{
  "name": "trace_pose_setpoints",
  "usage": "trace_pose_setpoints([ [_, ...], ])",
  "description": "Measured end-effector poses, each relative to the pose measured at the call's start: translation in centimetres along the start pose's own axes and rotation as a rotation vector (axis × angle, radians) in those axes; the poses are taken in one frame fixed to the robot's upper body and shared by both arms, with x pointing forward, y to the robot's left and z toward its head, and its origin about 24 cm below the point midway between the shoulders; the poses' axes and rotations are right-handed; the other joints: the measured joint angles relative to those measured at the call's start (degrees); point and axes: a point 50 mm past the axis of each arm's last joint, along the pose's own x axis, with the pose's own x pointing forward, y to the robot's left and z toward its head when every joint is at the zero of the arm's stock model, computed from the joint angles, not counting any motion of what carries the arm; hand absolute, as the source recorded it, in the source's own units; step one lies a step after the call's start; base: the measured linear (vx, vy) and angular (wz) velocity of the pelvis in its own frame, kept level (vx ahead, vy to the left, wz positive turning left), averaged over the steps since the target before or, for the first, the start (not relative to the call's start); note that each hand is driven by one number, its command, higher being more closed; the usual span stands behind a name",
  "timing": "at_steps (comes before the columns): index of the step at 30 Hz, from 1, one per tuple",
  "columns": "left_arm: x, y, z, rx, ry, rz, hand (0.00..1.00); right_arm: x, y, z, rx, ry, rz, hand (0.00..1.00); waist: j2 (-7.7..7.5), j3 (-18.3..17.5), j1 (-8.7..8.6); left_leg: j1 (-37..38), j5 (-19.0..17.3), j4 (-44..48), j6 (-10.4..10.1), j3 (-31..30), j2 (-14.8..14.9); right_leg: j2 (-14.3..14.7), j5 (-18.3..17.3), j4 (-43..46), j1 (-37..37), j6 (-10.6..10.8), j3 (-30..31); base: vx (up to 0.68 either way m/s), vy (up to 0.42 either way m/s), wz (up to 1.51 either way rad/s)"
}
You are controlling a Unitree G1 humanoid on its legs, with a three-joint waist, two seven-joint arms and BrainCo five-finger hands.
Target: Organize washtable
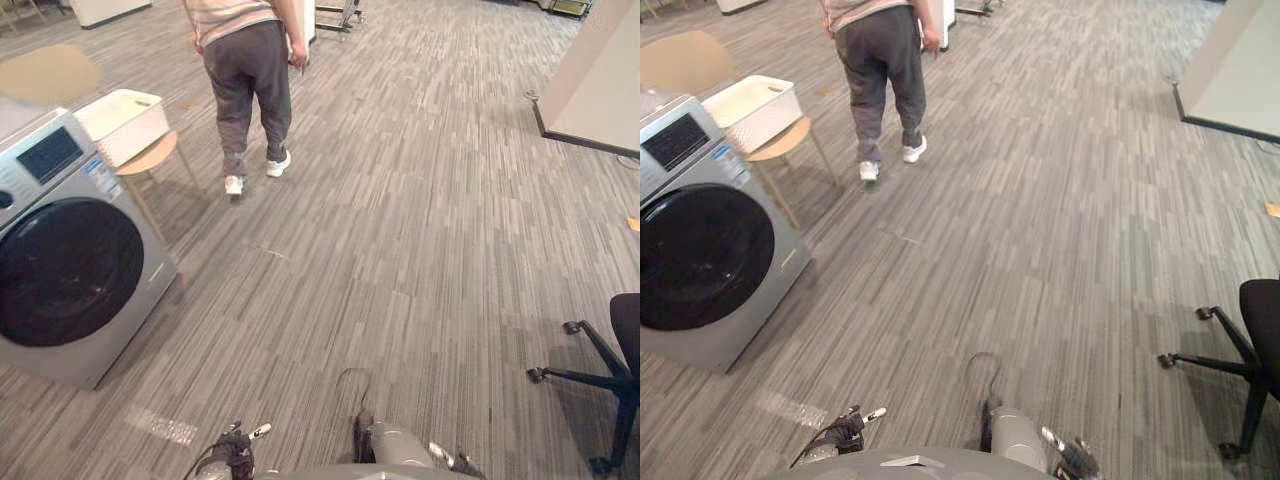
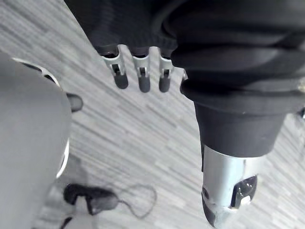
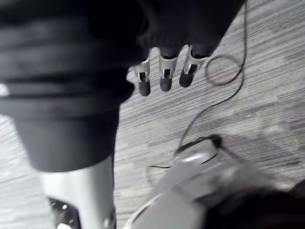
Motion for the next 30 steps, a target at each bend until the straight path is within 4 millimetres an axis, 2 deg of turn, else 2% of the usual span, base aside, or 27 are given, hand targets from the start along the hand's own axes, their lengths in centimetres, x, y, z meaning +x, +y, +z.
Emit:
trace_pose_setpoints([
  [1,-0.1,-0.2,-0.4,-0.012,0.011,-0.001,0.00,-0.1,-0.3,-0.3,-0.002,0.009,-0.006,0.00,0.62,-0.4,-0.33,0.6,-0.6,-0.3,0.8,0.0,0.8,0.8,-2.0,1.4,-0.2,-0.3,-0.5,0.54,-0.260,0.03],
  [2,-0.3,-0.4,-1.1,-0.046,0.032,0.001,0.00,-0.3,-1.3,-0.6,-0.003,0.014,-0.028,0.00,2.41,-1.3,-0.55,1.6,-1.1,0.4,1.4,0.0,2.8,2.6,-5.3,2.9,0.1,-1.2,-1.1,0.56,-0.277,0.00],
  [3,-0.3,-0.7,-1.1,-0.084,0.024,-0.006,0.00,-0.4,-1.6,-0.8,0.019,0.022,-0.042,0.00,2.93,-1.5,-0.46,-0.4,0.2,7.2,-0.9,-2.2,4.6,3.7,-6.9,3.5,1.0,-2.2,-1.6,0.54,-0.309,-0.02],
  [4,-0.2,-0.6,-0.8,-0.102,0.014,0.000,0.00,-0.4,-1.7,-0.9,0.021,0.025,-0.044,0.00,2.85,-1.4,-0.48,-2.5,0.6,12.7,-1.5,-3.7,5.5,4.1,-7.6,3.2,2.0,-2.6,-1.8,0.52,-0.355,0.01],
  [6,-0.2,-0.1,-0.4,-0.157,-0.011,0.028,0.00,-0.3,-1.4,-0.5,0.016,0.010,-0.035,0.00,2.35,-1.0,-0.23,-13.7,5.2,41.9,-2.0,-11.6,7.6,6.9,-9.7,0.8,8.2,-5.1,-2.2,0.51,-0.302,-0.04],
  [7,-0.3,0.1,-0.4,-0.161,-0.019,0.032,0.00,-0.2,-1.2,-0.2,0.008,-0.003,-0.027,0.00,2.44,-1.0,0.15,-17.1,5.8,51.8,-2.8,-13.3,7.2,8.0,-10.2,-0.7,11.1,-6.0,-1.7,0.42,-0.189,-0.21],
  [8,-0.4,0.3,-0.4,-0.171,-0.029,0.036,0.00,-0.2,-0.8,0.2,-0.002,-0.017,-0.015,0.00,2.25,-1.0,0.32,-19.1,5.9,56.5,-2.9,-13.8,6.5,8.7,-10.6,-1.5,12.8,-6.7,-0.7,0.48,-0.161,-0.53],
  [9,-0.4,0.5,0.0,-0.146,-0.056,0.035,0.00,0.2,0.3,1.5,-0.033,-0.050,0.021,0.00,1.59,-0.9,1.10,-24.0,5.7,62.7,-2.8,-13.3,4.1,9.3,-11.0,-4.4,16.7,-7.7,1.4,0.40,-0.114,-0.59],
  [12,-0.3,0.6,1.2,-0.120,-0.104,0.025,0.00,0.6,2.4,3.2,-0.076,-0.086,0.076,0.00,0.91,-0.5,3.04,-31.7,2.2,57.3,-0.5,-9.4,0.7,9.3,-10.4,-9.5,22.5,-7.5,5.9,0.02,0.019,-0.84],
  [13,-0.2,0.8,1.7,-0.116,-0.127,0.028,0.00,0.8,3.8,4.4,-0.097,-0.123,0.112,0.00,0.74,-0.2,3.44,-35.4,1.6,47.0,0.6,-7.6,-0.7,8.5,-10.4,-12.3,26.0,-7.4,7.8,-0.10,0.079,-0.72],
  [14,-0.2,0.9,1.9,-0.116,-0.132,0.033,0.00,0.8,4.1,4.8,-0.097,-0.135,0.119,0.00,0.53,0.0,3.51,-36.1,2.0,40.3,0.5,-7.4,-1.5,7.9,-10.6,-13.5,27.5,-7.1,8.6,-0.15,0.074,-0.74],
  [15,-0.2,1.2,1.9,-0.114,-0.136,0.045,0.00,0.8,4.4,4.9,-0.095,-0.142,0.126,0.00,0.28,0.0,3.82,-36.4,4.2,28.7,-0.4,-7.8,-2.8,6.9,-11.1,-15.5,29.4,-6.2,9.5,-0.13,0.067,-0.67],
  [16,-0.3,1.3,1.6,-0.105,-0.124,0.054,0.00,0.8,4.5,5.1,-0.101,-0.155,0.129,0.00,1.17,0.0,4.62,-36.5,8.9,14.1,-1.5,-9.7,-3.0,6.7,-11.2,-18.6,32.4,-6.3,11.2,-0.03,0.129,-0.88],
  [17,-0.3,1.5,1.2,-0.094,-0.104,0.061,0.00,0.8,4.4,5.1,-0.127,-0.157,0.131,0.00,1.80,-0.1,5.68,-38.6,13.9,12.5,-2.4,-11.5,-2.5,6.7,-11.9,-20.2,34.5,-5.5,13.0,0.20,0.156,-0.77],
  [18,-0.3,1.5,0.7,-0.090,-0.083,0.062,0.00,0.8,4.4,4.8,-0.134,-0.150,0.133,0.00,1.74,-0.2,6.11,-38.7,17.1,13.8,-1.8,-11.7,-2.7,6.4,-12.0,-19.9,35.2,-5.4,13.4,0.56,0.219,-0.52],
  [19,-0.4,2.2,0.0,-0.077,-0.043,0.081,0.00,0.7,4.7,4.2,-0.128,-0.130,0.140,0.00,0.96,-0.6,6.14,-37.7,21.2,14.0,-0.6,-11.6,-4.0,5.0,-12.2,-15.8,34.7,-5.6,13.2,0.59,0.222,-0.18],
  [20,-0.5,3.1,-0.4,-0.070,-0.021,0.102,0.00,0.7,4.6,3.3,-0.121,-0.100,0.136,0.00,-1.21,-0.7,5.74,-36.7,20.6,14.1,0.7,-10.9,-5.8,3.3,-12.3,-8.9,32.2,-5.2,13.2,0.60,0.237,0.00],
  [21,-0.7,3.8,-1.2,-0.067,0.014,0.122,0.00,0.7,4.1,2.6,-0.104,-0.069,0.120,0.00,-3.26,0.1,5.56,-34.3,17.6,15.7,2.6,-10.4,-7.8,1.7,-11.0,5.3,27.8,-2.1,13.1,0.40,0.170,0.19],
  [22,-0.8,4.1,-1.5,-0.070,0.031,0.133,0.00,0.6,3.7,2.2,-0.084,-0.052,0.105,0.00,-4.13,0.8,5.28,-32.6,15.9,16.3,3.3,-10.3,-8.9,1.1,-8.2,12.6,25.5,2.2,12.5,0.38,0.160,0.53],
  [23,-1.0,4.9,-1.9,-0.045,0.057,0.146,0.00,0.4,2.9,0.9,-0.062,-0.012,0.077,0.00,-5.19,1.6,4.23,-27.4,12.3,16.4,4.7,-10.7,-11.3,-1.5,4.5,27.4,21.3,11.3,10.9,0.35,0.131,0.56],
  [24,-1.1,5.1,-2.2,-0.024,0.066,0.144,0.00,0.3,2.5,0.4,-0.073,0.002,0.072,0.00,-5.28,1.7,4.02,-24.9,11.6,16.0,5.1,-11.0,-11.9,-2.3,5.2,32.7,19.5,11.2,9.9,0.57,0.171,0.58],
  [25,-1.1,5.0,-2.4,0.007,0.077,0.132,0.00,0.3,2.1,0.3,-0.073,0.003,0.068,0.00,-4.87,1.9,3.21,-19.9,10.6,14.2,5.3,-12.0,-12.2,-3.1,3.4,40.0,15.7,8.3,8.0,0.44,0.126,0.26],
  [26,-1.0,4.7,-2.3,0.053,0.079,0.114,0.00,0.3,1.8,0.3,-0.085,0.003,0.068,0.00,-4.31,2.2,3.03,-14.3,10.1,10.3,5.8,-12.6,-12.3,-2.5,-0.8,41.3,12.1,4.9,6.8,0.30,0.111,0.19],
  [27,-0.9,4.5,-2.1,0.078,0.075,0.104,0.00,0.2,1.6,0.3,-0.094,0.004,0.070,0.00,-4.02,2.2,2.90,-11.9,9.7,8.3,6.3,-13.0,-12.1,-2.3,-2.9,40.2,10.0,3.6,6.5,-0.03,0.059,0.15],
  [28,-0.7,4.2,-1.4,0.106,0.060,0.086,0.00,0.2,1.6,0.3,-0.096,0.000,0.072,0.00,-3.45,2.4,2.45,-9.1,9.3,5.9,6.5,-13.6,-11.7,-1.8,-5.4,36.5,6.7,2.4,5.5,-0.17,0.049,0.32],
  [29,-0.3,3.5,-0.4,0.131,0.035,0.060,0.00,0.2,1.4,0.6,-0.082,-0.011,0.064,0.00,-2.53,2.7,1.50,-6.7,8.6,3.8,6.5,-14.7,-11.0,-1.3,-7.5,28.4,3.2,1.6,3.6,-0.29,0.065,0.49],
  [30,0.0,2.9,0.6,0.140,0.009,0.045,0.00,0.2,1.0,0.4,-0.063,-0.007,0.049,0.00,-1.87,2.6,1.15,-4.7,7.0,2.7,6.1,-15.5,-10.4,-1.4,-7.2,17.7,0.6,1.8,1.7,-0.30,0.063,0.46],
])
